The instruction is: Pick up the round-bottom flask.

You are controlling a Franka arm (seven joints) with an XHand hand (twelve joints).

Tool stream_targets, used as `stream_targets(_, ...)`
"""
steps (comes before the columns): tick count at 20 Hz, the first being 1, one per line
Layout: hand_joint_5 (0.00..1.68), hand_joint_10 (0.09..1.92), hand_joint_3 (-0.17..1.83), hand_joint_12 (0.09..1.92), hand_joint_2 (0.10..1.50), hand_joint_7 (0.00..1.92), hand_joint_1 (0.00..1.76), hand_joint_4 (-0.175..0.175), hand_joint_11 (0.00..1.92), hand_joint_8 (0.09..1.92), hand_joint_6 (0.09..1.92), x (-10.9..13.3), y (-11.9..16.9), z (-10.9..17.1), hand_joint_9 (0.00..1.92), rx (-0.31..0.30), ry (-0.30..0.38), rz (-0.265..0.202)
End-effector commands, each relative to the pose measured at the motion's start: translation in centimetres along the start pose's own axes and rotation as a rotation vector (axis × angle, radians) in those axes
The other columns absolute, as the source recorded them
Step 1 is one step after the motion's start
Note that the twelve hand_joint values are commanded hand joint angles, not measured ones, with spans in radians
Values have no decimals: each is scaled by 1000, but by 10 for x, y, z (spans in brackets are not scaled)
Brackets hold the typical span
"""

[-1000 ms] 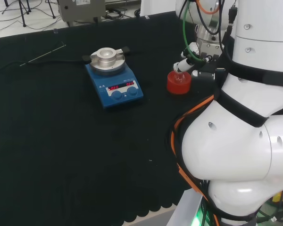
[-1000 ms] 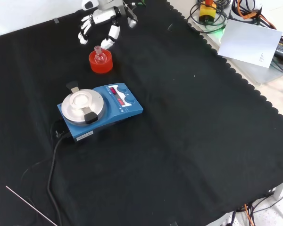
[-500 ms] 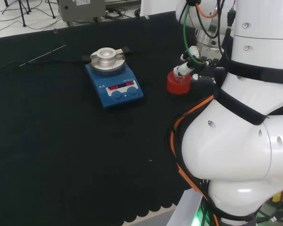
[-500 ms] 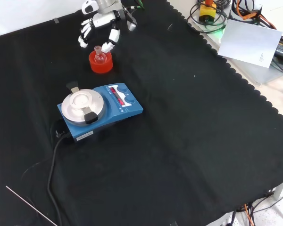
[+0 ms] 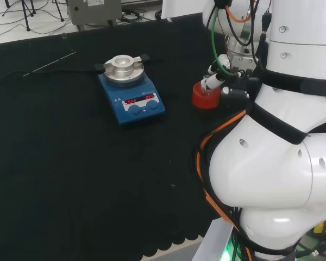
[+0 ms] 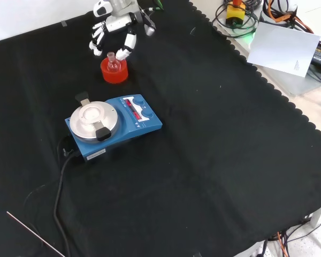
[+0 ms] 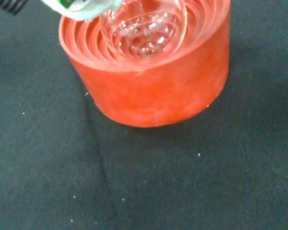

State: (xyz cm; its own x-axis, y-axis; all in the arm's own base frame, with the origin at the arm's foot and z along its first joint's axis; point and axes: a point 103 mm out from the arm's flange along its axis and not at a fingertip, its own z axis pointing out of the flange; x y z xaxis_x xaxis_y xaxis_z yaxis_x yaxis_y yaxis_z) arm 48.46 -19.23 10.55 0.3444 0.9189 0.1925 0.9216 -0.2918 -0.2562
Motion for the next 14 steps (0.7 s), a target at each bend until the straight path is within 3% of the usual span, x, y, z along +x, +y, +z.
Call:
stream_targets(1, 704, 595, 661, 1159, 650, 302, 851, -20, 0, 557, 92, -1, 1, 4, 370, 3, 2, -6)
stream_targets(14, 769, 582, 678, 1171, 649, 324, 855, -19, 0, 550, 183, 3, 5, 2, 390, -10, 3, -18)
